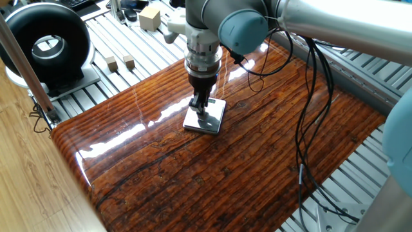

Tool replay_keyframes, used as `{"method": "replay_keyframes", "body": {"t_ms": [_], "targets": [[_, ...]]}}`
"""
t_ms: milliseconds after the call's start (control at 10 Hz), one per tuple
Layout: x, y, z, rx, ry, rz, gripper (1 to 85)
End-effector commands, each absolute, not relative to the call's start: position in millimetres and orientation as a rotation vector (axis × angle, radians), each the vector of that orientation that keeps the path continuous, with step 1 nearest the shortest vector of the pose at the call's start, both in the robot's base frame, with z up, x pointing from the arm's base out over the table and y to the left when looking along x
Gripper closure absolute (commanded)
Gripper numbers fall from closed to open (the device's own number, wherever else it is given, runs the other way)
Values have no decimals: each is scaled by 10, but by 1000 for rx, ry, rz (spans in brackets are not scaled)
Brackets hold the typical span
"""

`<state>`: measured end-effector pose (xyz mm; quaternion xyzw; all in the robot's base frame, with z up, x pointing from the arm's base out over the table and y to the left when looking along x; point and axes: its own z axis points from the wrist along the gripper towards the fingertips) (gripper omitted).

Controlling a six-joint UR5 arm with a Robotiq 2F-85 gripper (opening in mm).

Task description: Place the block on the scale

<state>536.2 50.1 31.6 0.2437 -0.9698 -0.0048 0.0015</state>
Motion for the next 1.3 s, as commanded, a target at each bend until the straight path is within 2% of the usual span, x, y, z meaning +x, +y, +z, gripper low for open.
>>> {"method": "replay_keyframes", "body": {"t_ms": [0,300,500,700,900,1200], "targets": [[5328,562,390,749,-3044,-51,487],[5232,654,613,697,-3042,-39,467],[5248,626,741,653,-3077,63,467],[5152,838,892,526,-3095,16,480],[5082,1165,1014,383,-3108,-95,537],[5016,1546,1000,280,-3084,-190,577]]}}
